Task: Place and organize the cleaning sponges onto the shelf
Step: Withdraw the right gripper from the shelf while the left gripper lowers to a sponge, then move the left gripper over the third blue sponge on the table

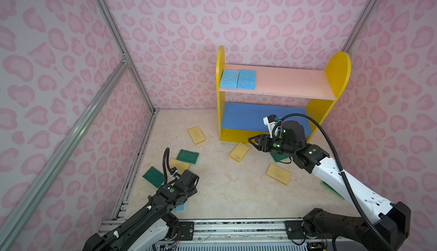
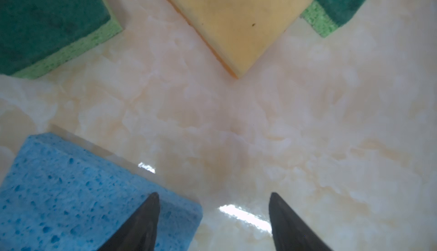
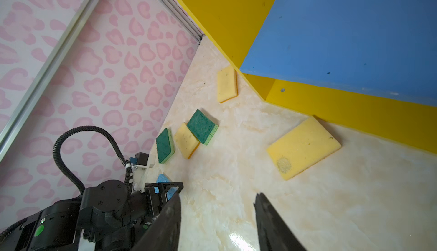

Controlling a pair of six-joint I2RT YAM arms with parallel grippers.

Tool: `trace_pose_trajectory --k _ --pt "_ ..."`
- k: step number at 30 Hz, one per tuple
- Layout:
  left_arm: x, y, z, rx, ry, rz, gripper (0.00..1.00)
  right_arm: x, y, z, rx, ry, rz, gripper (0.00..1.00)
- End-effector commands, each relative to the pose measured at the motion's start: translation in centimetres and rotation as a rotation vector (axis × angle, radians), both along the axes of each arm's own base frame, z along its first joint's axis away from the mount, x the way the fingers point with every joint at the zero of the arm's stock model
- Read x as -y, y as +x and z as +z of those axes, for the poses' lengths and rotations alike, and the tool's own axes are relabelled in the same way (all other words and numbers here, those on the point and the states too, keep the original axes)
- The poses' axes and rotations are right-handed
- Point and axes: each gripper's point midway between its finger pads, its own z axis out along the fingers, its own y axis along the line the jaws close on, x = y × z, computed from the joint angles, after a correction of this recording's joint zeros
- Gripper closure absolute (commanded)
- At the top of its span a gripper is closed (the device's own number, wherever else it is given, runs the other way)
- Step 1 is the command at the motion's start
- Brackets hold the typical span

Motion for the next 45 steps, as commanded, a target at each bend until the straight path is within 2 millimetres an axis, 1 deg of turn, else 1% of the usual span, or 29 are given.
trace_pose_trajectory --k 1,9,12,20,23,25,29,31,34,36,37,39,42,45 --pt "-0.3 0.1 -0.4 0.009 -0.003 0.043 0.26 -0.3 0.3 0.2 0.038 0.041 -0.014 0.49" --pt "-0.1 0.2 -0.8 -0.016 0.01 0.032 0.26 -0.1 0.0 -2.2 0.006 0.038 -0.028 0.49" --pt "0.0 0.3 -1.1 -0.021 0.015 0.025 0.29 0.1 0.1 -2.7 0.0 0.031 -0.039 0.49" --pt "0.4 0.7 -2.0 -0.028 0.01 0.038 0.28 0.0 0.5 -3.0 -0.003 0.031 -0.05 0.49" --pt "0.4 0.9 -1.9 -0.022 0.007 0.048 0.29 -0.1 0.7 -3.2 -0.009 0.029 -0.052 0.49" --pt "0.5 0.9 -1.9 -0.019 -0.001 0.047 0.35 -0.2 0.8 -3.3 -0.013 0.029 -0.054 0.5" --pt "0.8 0.9 -1.9 -0.009 -0.017 0.03 0.56 -0.3 1.0 -3.3 -0.017 0.027 -0.052 0.5" --pt "1.0 0.9 -1.8 -0.004 -0.031 0.021 0.59 -0.3 1.1 -3.3 -0.015 0.027 -0.054 0.5" --pt "1.4 0.9 -1.8 -0.005 -0.051 0.013 0.6 -0.4 1.2 -3.1 -0.013 0.031 -0.053 0.5" --pt "1.4 0.9 -1.9 -0.013 -0.046 0.011 0.62 -0.5 1.2 -3.1 -0.014 0.031 -0.053 0.5" --pt "1.5 0.9 -2.0 -0.016 -0.042 0.008 0.69 -0.5 1.2 -3.2 -0.016 0.031 -0.053 0.5" --pt "1.5 0.9 -2.0 -0.022 -0.039 0.007 0.77 -0.5 1.2 -3.2 -0.016 0.03 -0.052 0.51" --pt "1.5 1.0 -1.9 -0.018 -0.039 0.005 0.83 -0.4 1.1 -3.1 -0.015 0.029 -0.052 0.51" --pt "1.6 1.0 -1.9 -0.019 -0.043 0.004 0.91 -0.3 1.1 -3.1 -0.012 0.028 -0.054 0.51"
